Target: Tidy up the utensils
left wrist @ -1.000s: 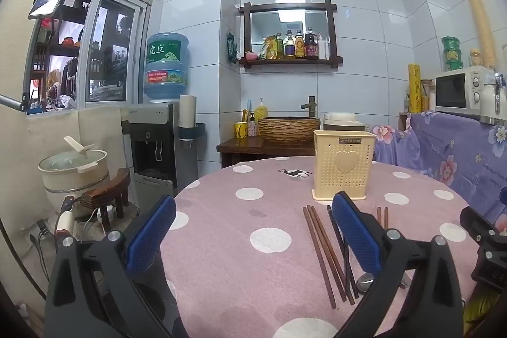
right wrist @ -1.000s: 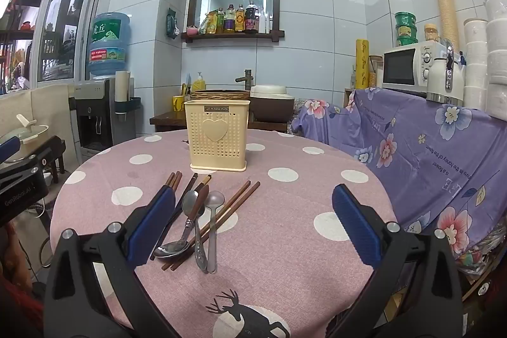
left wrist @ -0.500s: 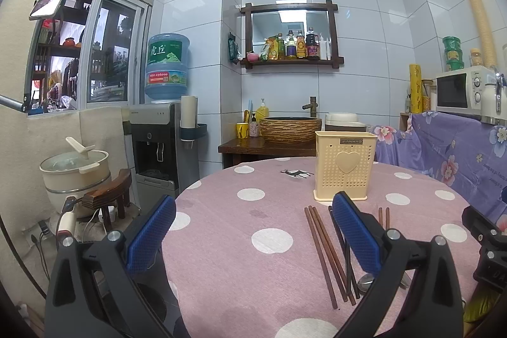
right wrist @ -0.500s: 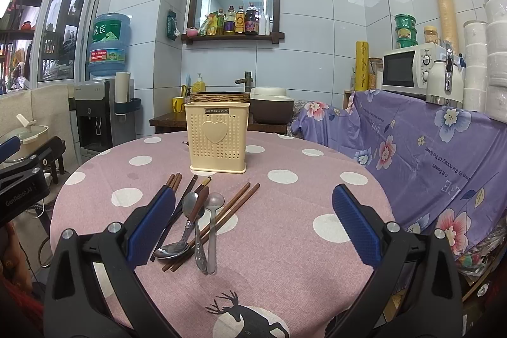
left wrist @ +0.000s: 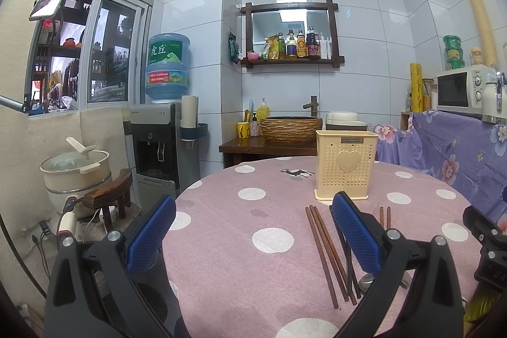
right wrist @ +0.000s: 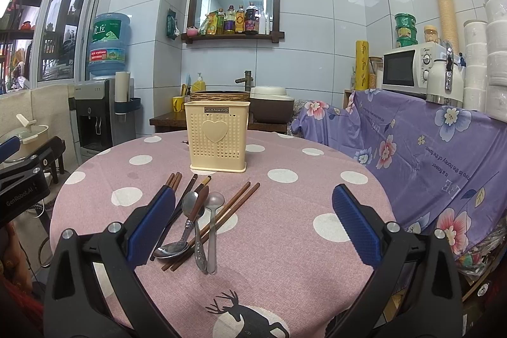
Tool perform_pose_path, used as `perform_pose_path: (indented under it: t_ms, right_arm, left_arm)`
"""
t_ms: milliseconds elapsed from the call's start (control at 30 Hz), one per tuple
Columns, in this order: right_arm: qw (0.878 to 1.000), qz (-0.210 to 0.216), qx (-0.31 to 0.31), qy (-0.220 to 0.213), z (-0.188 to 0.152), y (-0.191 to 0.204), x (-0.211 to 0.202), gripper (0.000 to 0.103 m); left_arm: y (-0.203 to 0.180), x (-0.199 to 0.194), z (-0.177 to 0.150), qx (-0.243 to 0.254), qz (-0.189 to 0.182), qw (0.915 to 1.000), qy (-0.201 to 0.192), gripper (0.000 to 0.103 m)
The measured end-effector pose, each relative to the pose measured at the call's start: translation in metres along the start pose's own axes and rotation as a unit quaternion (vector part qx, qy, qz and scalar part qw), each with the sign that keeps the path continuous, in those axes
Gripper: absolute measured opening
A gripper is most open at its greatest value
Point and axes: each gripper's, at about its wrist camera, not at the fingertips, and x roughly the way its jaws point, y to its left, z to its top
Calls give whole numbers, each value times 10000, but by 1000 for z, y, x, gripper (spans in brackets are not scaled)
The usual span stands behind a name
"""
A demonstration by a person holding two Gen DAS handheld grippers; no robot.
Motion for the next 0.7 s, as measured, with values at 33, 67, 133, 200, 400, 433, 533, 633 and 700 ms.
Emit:
perform_pose_path:
  t_ms: [33,67,133,200,400,433,533,633,700]
  right_arm:
    - [10000,-5,1,-5,1,0,-1,98]
    - [10000,-3,3,-1,1,0,0,98]
    - [10000,4,-1,7,-2,-1,0,98]
    - [10000,-1,4,1,-2,-1,0,98]
    - [10000,3,1,6,-2,-1,0,98]
    - [10000,7,0,11,-2,-1,0,98]
    - [10000,-2,1,8,-2,-1,0,98]
    - [10000,4,-7,2,-2,0,-1,98]
    - [10000,0,0,8,-2,-1,0,98]
  left_arm:
    - [0,0,0,1,2,10000,1,98]
    - [0,0,0,0,2,10000,1,98]
    - [0,0,0,3,7,10000,-3,98]
    - [0,0,0,2,3,10000,2,98]
    - [-1,0,0,8,2,10000,2,98]
    - [-1,0,0,7,-2,10000,5,98]
    - [-1,0,0,5,9,10000,6,98]
    - [-1,0,0,9,8,10000,3,98]
    - [2,0,0,4,19,10000,1,98]
